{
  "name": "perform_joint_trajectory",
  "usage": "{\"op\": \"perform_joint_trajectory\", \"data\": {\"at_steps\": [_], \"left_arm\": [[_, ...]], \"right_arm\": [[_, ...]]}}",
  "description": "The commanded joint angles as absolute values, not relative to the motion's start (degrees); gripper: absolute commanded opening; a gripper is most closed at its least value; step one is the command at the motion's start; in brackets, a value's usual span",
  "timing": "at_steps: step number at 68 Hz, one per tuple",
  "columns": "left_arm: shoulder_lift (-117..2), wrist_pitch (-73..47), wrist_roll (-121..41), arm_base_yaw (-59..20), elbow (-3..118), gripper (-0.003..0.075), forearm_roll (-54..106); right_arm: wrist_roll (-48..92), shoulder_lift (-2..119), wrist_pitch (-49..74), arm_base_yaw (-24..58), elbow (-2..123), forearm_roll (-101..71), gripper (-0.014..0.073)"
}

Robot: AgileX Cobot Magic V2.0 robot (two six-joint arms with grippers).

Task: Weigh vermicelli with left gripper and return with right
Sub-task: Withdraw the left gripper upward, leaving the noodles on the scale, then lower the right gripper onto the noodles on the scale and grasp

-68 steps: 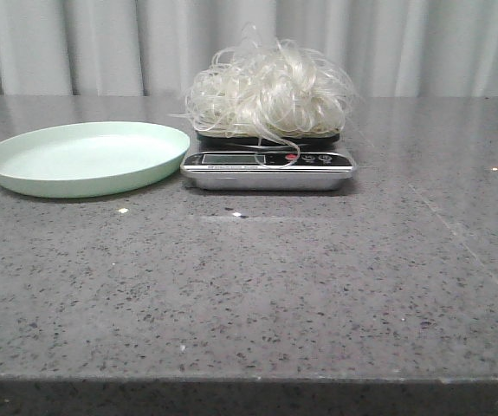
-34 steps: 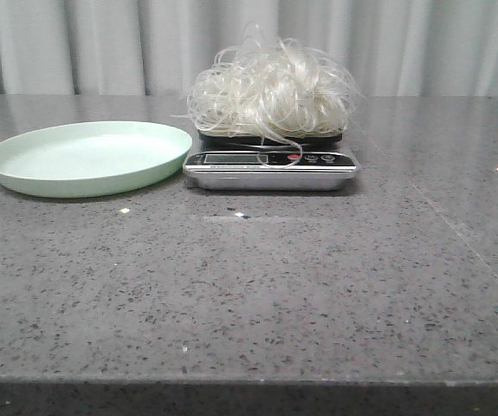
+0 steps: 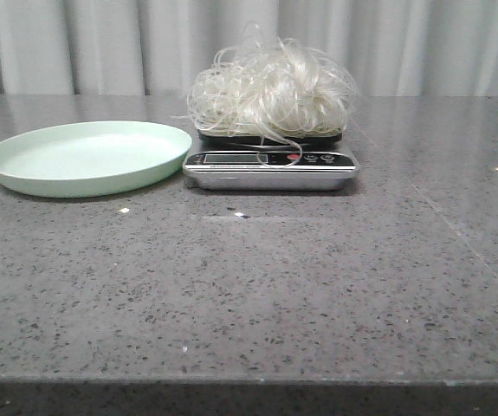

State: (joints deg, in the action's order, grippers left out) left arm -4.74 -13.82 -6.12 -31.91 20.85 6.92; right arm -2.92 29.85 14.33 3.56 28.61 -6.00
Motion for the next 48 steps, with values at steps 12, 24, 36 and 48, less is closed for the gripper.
{"op": "perform_joint_trajectory", "data": {"at_steps": [12, 24, 36, 48], "left_arm": [[-5.35, -8.78, -6.07, -31.96, 22.22, 0.0127, 7.09], [-5.35, -7.81, -6.07, -31.96, 22.22, 0.0127, 7.09], [-5.35, -7.56, -6.07, -31.96, 22.22, 0.0127, 7.09], [-5.35, -7.56, -6.07, -31.96, 22.22, 0.0127, 7.09]], "right_arm": [[-2.16, 42.92, 15.47, 11.36, 43.03, -6.26, 0.0526], [-2.16, 54.24, 18.47, 19.68, 55.27, -6.26, 0.0599], [-2.16, 68.68, 27.86, 25.53, 70.34, -6.31, 0.0599], [-2.16, 83.34, 39.91, 26.13, 86.28, -6.54, 0.0599]]}}
